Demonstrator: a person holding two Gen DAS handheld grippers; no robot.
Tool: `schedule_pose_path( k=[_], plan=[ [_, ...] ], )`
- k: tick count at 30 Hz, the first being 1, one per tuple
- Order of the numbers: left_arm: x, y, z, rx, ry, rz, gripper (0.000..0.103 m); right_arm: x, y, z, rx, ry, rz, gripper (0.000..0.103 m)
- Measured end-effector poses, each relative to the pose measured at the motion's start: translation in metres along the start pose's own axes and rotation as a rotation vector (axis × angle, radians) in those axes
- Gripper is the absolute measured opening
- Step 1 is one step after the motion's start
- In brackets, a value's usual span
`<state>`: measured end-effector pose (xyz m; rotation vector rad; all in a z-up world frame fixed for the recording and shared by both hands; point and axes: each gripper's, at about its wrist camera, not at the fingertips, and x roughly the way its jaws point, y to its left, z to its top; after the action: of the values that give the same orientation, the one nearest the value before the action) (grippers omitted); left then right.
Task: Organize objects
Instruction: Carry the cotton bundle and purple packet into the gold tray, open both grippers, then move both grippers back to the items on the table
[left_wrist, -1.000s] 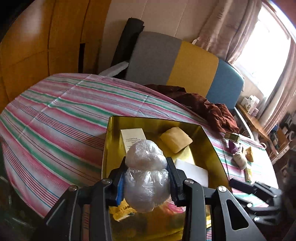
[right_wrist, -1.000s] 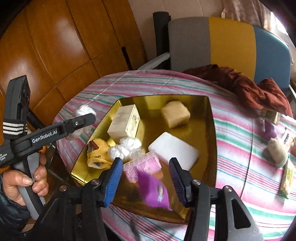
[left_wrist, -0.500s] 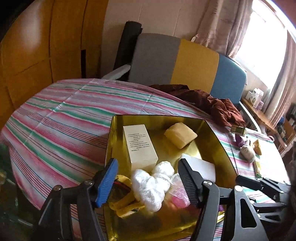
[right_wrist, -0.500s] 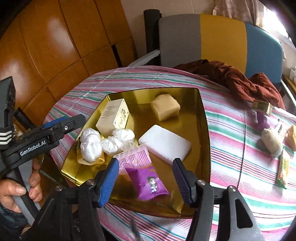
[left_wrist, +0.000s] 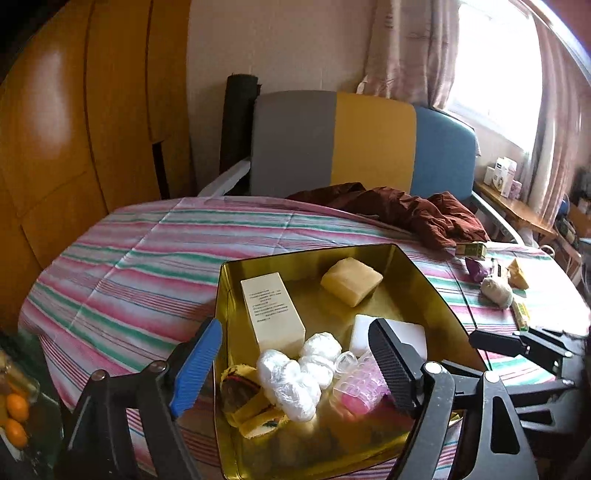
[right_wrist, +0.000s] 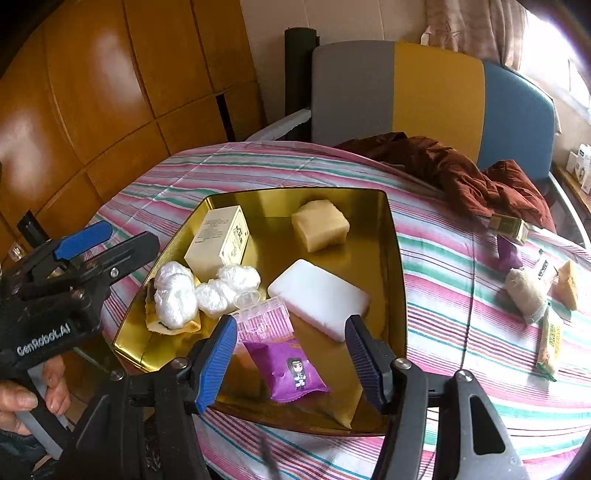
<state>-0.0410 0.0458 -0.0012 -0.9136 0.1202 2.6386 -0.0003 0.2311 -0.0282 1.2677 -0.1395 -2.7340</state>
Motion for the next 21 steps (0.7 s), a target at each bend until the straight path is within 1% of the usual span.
schedule_pose_path(
  k=[9, 21],
  plan=[
    [-0.005, -0.008, -0.001, 0.024, -0.002, -0.009, 0.082, -0.008, -0.007, 0.003, 0.018, -0.025, -0.021, 0.062],
    [-0.007, -0.025, -0.004, 0.069, 0.007, -0.025, 0.082, -0.009, -0.027, 0.001, 0.062, -0.025, -0.061, 0.062]
  ],
)
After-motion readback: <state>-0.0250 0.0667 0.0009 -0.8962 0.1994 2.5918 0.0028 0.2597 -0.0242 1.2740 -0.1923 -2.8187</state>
